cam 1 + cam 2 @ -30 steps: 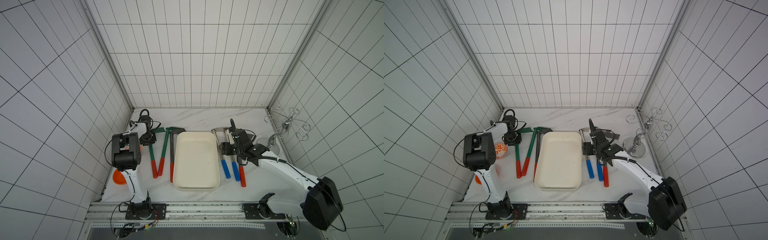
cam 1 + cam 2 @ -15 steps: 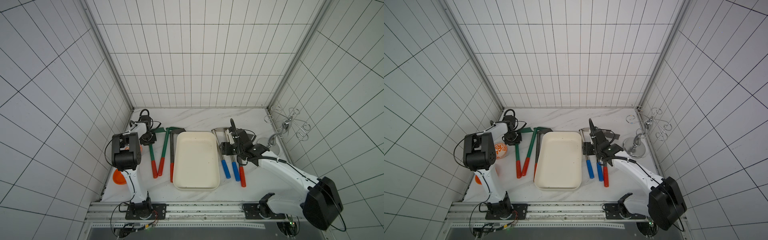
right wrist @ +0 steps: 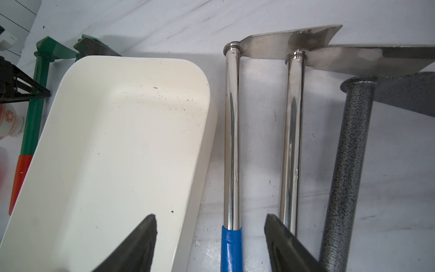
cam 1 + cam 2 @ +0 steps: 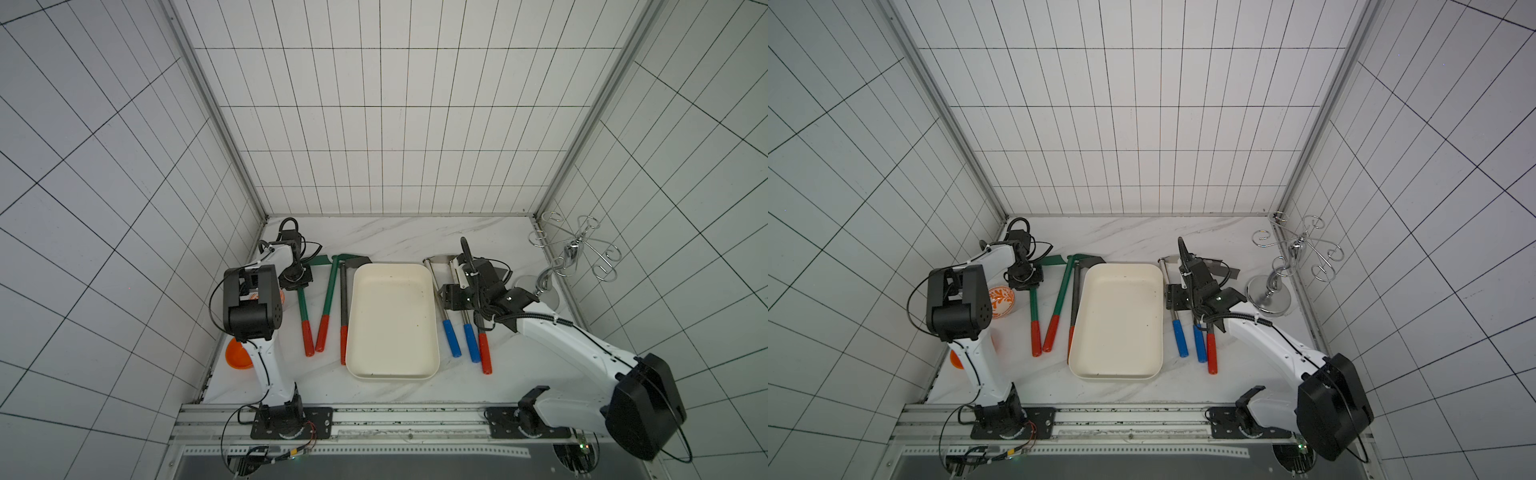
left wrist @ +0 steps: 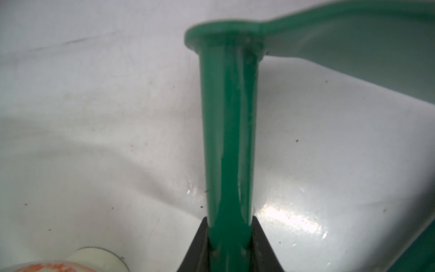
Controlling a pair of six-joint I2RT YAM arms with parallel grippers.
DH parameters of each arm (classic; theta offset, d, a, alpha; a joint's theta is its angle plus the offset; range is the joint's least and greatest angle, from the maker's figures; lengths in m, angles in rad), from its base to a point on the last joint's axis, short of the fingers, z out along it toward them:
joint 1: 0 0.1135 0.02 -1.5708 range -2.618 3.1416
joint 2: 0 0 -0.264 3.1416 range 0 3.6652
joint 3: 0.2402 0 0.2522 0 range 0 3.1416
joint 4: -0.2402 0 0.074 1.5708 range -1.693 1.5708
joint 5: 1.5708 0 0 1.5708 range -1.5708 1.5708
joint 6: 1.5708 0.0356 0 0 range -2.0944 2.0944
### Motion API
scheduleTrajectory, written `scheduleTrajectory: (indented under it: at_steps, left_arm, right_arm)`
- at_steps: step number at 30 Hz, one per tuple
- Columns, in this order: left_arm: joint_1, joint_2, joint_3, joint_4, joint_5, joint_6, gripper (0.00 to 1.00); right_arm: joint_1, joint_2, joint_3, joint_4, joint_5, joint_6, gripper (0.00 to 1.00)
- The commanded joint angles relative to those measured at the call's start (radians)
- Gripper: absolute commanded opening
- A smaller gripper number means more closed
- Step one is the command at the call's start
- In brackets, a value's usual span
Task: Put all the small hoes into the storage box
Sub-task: Pick up the hoe from the center of the board.
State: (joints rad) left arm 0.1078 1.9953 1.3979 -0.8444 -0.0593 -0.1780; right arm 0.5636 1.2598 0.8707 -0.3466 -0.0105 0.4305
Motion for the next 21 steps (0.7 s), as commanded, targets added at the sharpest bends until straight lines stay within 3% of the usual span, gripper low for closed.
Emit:
scheduleTrajectory:
  at_steps: [1,9,21]
  left_arm:
    - [0.005,-0.035,0.041,-0.003,-0.004,-0.001,0.12]
    - [0.006,-0.076,0.058,-0.032,-0.009,-0.001,0.00]
    - [0.007,-0.203,0.117,-0.099,-0.008,-0.013,0.00]
  right_arm:
    - [0.004,-0.005,0.017,0.009,-0.003,0.014,0.73]
    - [0.003,-0.015,0.013,0.014,-0.006,0.017,0.73]
    - [0.004,-0.045,-0.001,0.013,-0.009,0.027,0.72]
